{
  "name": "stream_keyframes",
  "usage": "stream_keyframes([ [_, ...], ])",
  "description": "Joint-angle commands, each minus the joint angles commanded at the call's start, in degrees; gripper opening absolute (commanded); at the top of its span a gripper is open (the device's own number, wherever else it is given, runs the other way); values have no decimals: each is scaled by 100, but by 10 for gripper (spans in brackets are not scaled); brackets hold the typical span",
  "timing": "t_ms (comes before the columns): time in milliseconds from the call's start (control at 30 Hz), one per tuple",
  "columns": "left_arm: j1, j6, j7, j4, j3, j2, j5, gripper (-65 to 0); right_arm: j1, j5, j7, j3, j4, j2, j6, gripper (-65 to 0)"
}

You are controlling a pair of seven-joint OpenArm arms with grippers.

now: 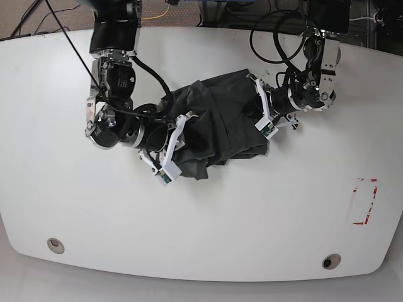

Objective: Layout the t-shirt on the table in an organized manner, then fold the t-shirt properly
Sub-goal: 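Lay the held end onto the folded bundle with the right gripper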

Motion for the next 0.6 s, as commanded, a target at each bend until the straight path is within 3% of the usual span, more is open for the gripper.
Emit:
stream_keyframes([
  [233,9,0,0,9,0,9,0,-646,-26,-211,9,-501,-26,-88,0,-615],
  [300,18,0,0,9,0,9,0,-646,-26,-264,9,-633,-26,-141,0,-553],
  [433,18,0,0,9,0,9,0,-646,-35,-290,9,-791,-26,-193,0,-365],
  [600,18,0,0,9,0,9,0,-646,9,-290,9,-1099,-26,-308,0,-281],
])
